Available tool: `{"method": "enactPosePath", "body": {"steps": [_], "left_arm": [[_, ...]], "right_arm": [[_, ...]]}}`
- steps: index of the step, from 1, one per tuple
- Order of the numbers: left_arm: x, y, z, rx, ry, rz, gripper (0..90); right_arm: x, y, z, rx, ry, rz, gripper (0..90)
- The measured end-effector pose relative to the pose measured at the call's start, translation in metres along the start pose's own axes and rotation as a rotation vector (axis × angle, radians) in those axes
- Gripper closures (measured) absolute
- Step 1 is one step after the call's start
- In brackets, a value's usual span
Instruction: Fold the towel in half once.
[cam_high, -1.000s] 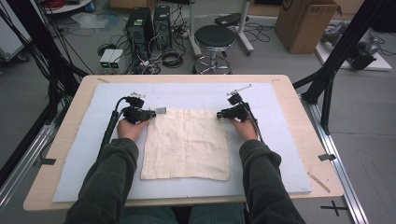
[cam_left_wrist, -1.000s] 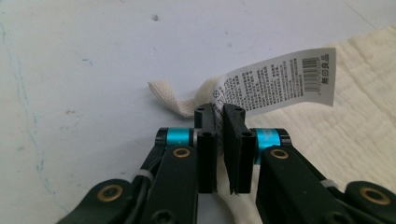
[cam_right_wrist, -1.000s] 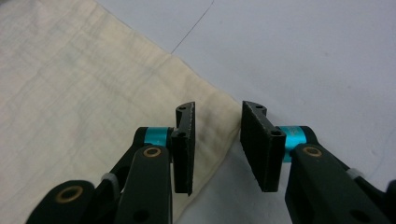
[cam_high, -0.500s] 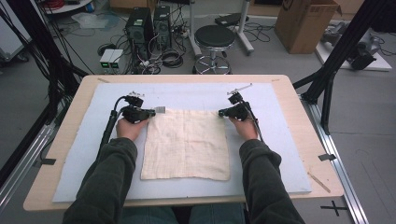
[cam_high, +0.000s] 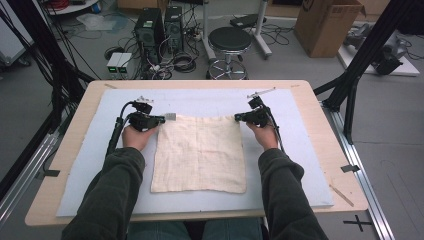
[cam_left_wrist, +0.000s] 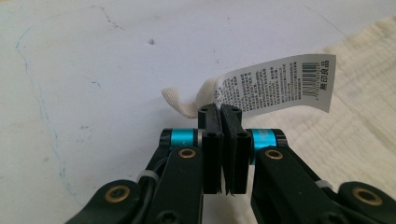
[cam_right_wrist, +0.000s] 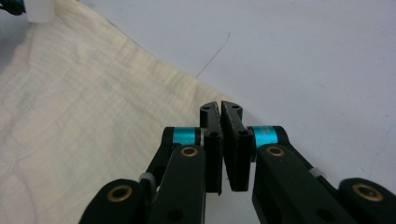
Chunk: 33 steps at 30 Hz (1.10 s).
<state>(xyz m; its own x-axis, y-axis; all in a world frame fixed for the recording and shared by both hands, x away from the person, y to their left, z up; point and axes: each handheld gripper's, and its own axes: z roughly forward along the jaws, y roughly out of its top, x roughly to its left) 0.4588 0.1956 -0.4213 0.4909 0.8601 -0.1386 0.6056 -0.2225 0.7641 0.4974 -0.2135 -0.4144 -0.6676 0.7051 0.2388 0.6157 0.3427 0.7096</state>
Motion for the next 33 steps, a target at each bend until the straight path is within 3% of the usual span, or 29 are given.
{"method": "enactPosePath", "body": {"steps": [18,33], "left_arm": [[-0.016,0.007,-0.020,-0.017,-0.014,0.082,86.7],[-0.022,0.006,-0.029,-0.026,-0.024,0.102,86.7]], "right_arm": [[0.007,0.005,-0.024,-0.065,0.067,-0.022,87.4],[0.011,0.004,-0.035,-0.082,0.116,-0.027,87.4]]}}
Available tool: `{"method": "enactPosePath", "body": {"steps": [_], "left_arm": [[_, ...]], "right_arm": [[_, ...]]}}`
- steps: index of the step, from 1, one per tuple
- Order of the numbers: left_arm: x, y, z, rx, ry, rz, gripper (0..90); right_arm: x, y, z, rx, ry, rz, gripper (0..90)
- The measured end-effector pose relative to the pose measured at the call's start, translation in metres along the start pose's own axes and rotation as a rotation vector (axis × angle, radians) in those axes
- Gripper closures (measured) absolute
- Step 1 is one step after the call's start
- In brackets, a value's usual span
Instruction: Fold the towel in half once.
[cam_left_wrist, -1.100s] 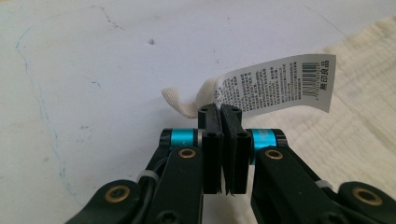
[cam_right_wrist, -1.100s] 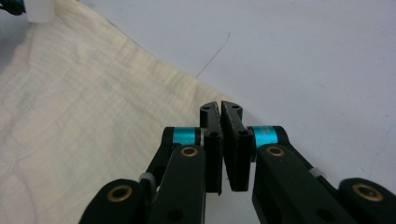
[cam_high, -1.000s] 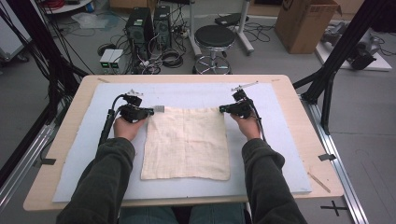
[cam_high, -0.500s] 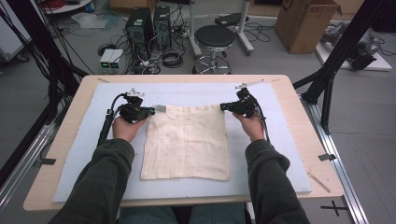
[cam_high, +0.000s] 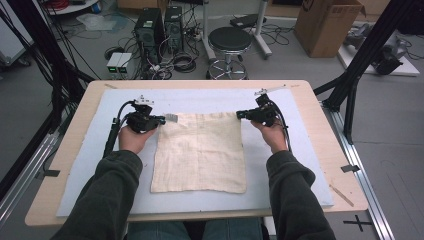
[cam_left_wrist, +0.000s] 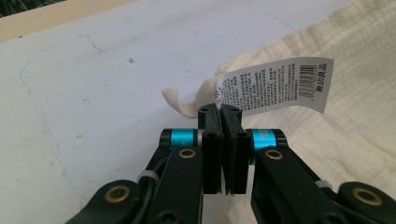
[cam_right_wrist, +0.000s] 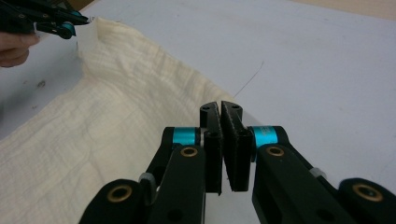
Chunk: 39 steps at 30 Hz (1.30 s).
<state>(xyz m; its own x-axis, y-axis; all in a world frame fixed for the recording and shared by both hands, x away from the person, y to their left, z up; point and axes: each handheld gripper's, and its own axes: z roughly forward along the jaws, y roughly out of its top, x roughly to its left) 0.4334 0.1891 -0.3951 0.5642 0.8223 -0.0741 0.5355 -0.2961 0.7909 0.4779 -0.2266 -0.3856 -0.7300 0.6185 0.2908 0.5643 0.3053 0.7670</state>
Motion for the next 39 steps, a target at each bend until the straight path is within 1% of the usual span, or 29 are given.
{"method": "enactPosePath", "body": {"steps": [3,5,9,10,14,15,17,18,19,20,22,24,26,27,30,32,34,35,38,39], "left_arm": [[-0.001,0.000,-0.002,-0.003,-0.001,0.011,86.7],[-0.001,0.000,-0.004,-0.005,-0.016,0.020,86.7],[-0.003,0.001,-0.007,-0.005,-0.010,0.024,86.7],[-0.004,0.001,-0.007,-0.002,-0.008,0.028,86.8],[-0.009,0.001,-0.010,0.003,-0.011,0.047,86.8],[-0.010,0.001,-0.011,0.006,-0.012,0.057,86.7],[-0.012,0.002,-0.012,-0.001,-0.020,0.061,86.8],[-0.012,0.002,-0.013,-0.001,-0.017,0.070,86.8],[-0.014,0.002,-0.015,-0.002,-0.018,0.073,86.7],[-0.014,0.002,-0.015,-0.005,-0.018,0.074,86.8],[-0.016,0.002,-0.017,0.000,-0.006,0.083,86.8],[-0.017,-0.001,-0.019,-0.015,-0.004,0.072,86.8],[-0.017,-0.006,-0.020,-0.009,0.010,0.067,86.8],[-0.017,-0.009,-0.020,-0.011,0.013,0.064,86.9],[-0.017,-0.014,-0.023,-0.017,0.013,0.054,86.8],[-0.017,-0.017,-0.025,-0.022,0.017,0.056,86.8],[-0.017,-0.018,-0.028,-0.029,0.013,0.056,86.8],[-0.018,-0.018,-0.029,-0.029,0.012,0.063,86.8],[-0.020,-0.020,-0.032,-0.039,0.015,0.080,86.8],[-0.021,-0.020,-0.034,-0.043,0.014,0.080,86.8]], "right_arm": [[0.001,0.000,-0.002,-0.009,0.007,-0.004,87.4],[0.002,0.000,-0.003,-0.009,0.007,-0.011,87.4],[0.003,0.000,-0.005,-0.007,0.016,-0.016,87.4],[0.004,0.000,-0.005,-0.001,0.017,-0.012,87.4],[0.006,0.000,-0.008,-0.010,0.022,-0.030,87.5],[0.006,-0.001,-0.009,-0.011,0.023,-0.028,87.4],[0.006,-0.003,-0.011,-0.010,0.025,-0.031,87.4],[0.006,-0.003,-0.012,-0.007,0.029,-0.021,87.4],[0.006,-0.004,-0.012,-0.013,0.026,-0.029,87.4],[0.007,-0.005,-0.014,-0.021,0.031,-0.027,87.4],[0.008,-0.007,-0.015,-0.023,0.031,-0.027,87.4],[0.008,-0.008,-0.016,-0.028,0.032,-0.036,87.4],[0.010,-0.009,-0.016,-0.019,0.034,-0.030,87.4],[0.010,-0.010,-0.016,-0.020,0.035,-0.037,87.4],[0.012,-0.012,-0.016,-0.015,0.039,-0.041,87.4],[0.014,-0.014,-0.016,-0.016,0.042,-0.046,87.4],[0.016,-0.015,-0.016,-0.009,0.046,-0.053,87.4],[0.017,-0.015,-0.017,-0.009,0.050,-0.052,87.4],[0.022,-0.014,-0.019,-0.017,0.052,-0.070,87.4],[0.024,-0.013,-0.020,-0.017,0.052,-0.072,87.4]]}}
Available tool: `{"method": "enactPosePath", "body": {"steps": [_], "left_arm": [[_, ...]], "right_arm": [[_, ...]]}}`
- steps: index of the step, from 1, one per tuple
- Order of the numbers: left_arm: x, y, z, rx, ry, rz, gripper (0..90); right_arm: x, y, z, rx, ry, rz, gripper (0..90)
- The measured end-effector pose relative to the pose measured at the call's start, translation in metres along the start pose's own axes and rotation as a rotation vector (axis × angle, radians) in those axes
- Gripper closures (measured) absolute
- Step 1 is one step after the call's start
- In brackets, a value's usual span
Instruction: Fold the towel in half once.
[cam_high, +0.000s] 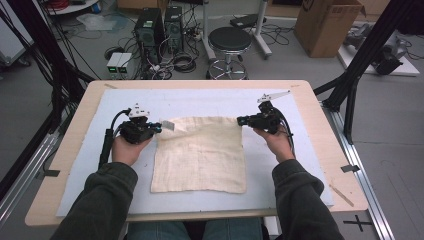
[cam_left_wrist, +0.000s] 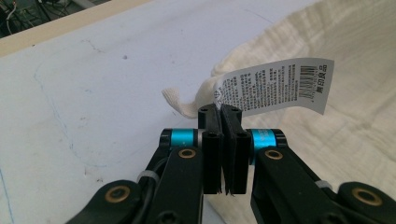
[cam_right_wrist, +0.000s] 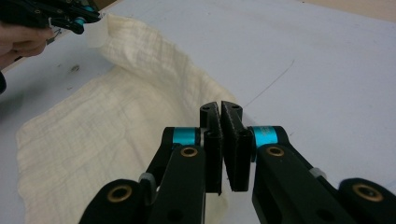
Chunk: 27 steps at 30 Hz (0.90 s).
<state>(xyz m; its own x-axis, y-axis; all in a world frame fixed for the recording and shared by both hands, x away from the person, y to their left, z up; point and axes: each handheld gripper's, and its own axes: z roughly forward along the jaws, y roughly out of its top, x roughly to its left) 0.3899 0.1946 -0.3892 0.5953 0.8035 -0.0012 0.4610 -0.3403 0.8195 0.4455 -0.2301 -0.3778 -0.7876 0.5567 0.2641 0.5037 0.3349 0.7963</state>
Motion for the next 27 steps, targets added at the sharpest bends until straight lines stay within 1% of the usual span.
{"method": "enactPosePath", "body": {"steps": [1,3,6,8,9,12,16,17,19,20,21,23,24,25,27], "left_arm": [[0.000,-0.001,-0.001,-0.005,-0.001,-0.004,86.8],[-0.002,-0.003,-0.003,0.004,0.004,0.008,86.8],[-0.005,-0.007,-0.005,0.002,0.008,0.017,86.7],[-0.009,-0.009,-0.007,0.003,0.012,0.029,86.7],[-0.010,-0.010,-0.007,0.007,0.015,0.036,86.7],[-0.013,-0.012,-0.008,0.020,0.018,0.056,86.7],[-0.017,-0.011,-0.012,0.012,0.021,0.069,86.7],[-0.018,-0.011,-0.013,0.013,0.024,0.077,86.7],[-0.021,-0.011,-0.016,0.012,0.031,0.088,86.7],[-0.022,-0.012,-0.018,0.014,0.029,0.096,86.7],[-0.023,-0.013,-0.019,0.009,0.034,0.102,86.7],[-0.025,-0.015,-0.021,0.004,0.035,0.095,86.7],[-0.026,-0.016,-0.021,0.007,0.037,0.102,86.7],[-0.028,-0.018,-0.021,0.008,0.041,0.105,86.6],[-0.030,-0.021,-0.022,0.010,0.035,0.109,86.6]], "right_arm": [[0.001,0.000,-0.001,0.005,0.002,-0.005,87.4],[0.004,0.000,-0.001,0.009,0.007,-0.009,87.4],[0.008,-0.003,-0.002,0.004,0.007,-0.020,87.4],[0.009,-0.007,-0.002,0.005,0.015,-0.008,87.4],[0.009,-0.009,-0.002,0.004,0.015,-0.014,87.4],[0.010,-0.012,-0.003,0.012,0.021,-0.007,87.4],[0.017,-0.011,-0.007,0.001,0.022,-0.016,87.4],[0.017,-0.011,-0.007,0.002,0.022,-0.027,87.4],[0.020,-0.011,-0.008,0.013,0.026,-0.023,87.4],[0.020,-0.011,-0.008,0.013,0.029,-0.033,87.4],[0.022,-0.012,-0.008,0.015,0.030,-0.031,87.4],[0.024,-0.011,-0.009,0.016,0.029,-0.034,87.4],[0.025,-0.011,-0.010,0.017,0.032,-0.032,87.4],[0.026,-0.011,-0.010,0.017,0.035,-0.041,87.4],[0.028,-0.011,-0.010,0.018,0.033,-0.047,87.4]]}}
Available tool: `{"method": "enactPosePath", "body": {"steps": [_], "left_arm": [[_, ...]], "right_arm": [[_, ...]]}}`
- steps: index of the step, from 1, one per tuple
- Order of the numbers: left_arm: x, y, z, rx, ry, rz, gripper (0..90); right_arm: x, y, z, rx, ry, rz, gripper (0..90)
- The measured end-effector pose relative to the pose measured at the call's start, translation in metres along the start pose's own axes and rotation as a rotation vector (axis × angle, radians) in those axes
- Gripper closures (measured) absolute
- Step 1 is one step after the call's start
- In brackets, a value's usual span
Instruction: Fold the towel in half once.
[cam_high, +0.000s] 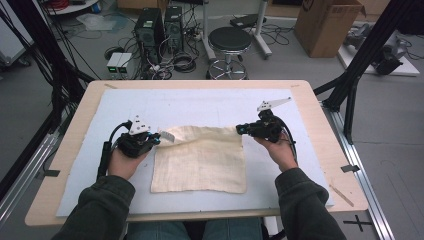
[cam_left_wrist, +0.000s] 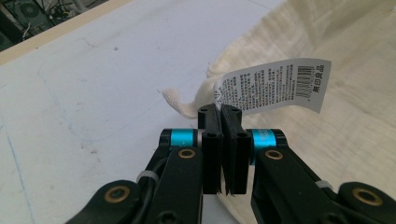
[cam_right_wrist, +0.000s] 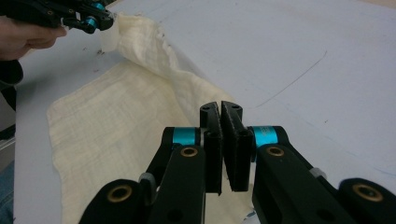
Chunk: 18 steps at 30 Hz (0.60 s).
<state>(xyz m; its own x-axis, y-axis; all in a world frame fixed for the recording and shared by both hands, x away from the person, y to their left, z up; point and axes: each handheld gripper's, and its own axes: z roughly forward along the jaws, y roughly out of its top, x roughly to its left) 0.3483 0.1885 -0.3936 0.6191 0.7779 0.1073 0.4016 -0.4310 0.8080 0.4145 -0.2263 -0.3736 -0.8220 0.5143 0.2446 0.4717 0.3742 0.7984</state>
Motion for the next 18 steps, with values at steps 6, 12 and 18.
{"method": "enactPosePath", "body": {"steps": [6,12,18], "left_arm": [[-0.005,-0.002,-0.004,0.002,-0.003,0.013,86.6],[-0.010,-0.007,-0.009,-0.005,-0.006,0.022,86.5],[-0.014,-0.017,-0.012,-0.003,-0.015,0.011,86.6]], "right_arm": [[0.005,0.000,-0.004,-0.001,0.002,-0.003,87.4],[0.008,-0.001,-0.007,0.012,0.007,-0.001,87.4],[0.015,-0.004,-0.008,0.008,0.016,-0.014,87.4]]}}
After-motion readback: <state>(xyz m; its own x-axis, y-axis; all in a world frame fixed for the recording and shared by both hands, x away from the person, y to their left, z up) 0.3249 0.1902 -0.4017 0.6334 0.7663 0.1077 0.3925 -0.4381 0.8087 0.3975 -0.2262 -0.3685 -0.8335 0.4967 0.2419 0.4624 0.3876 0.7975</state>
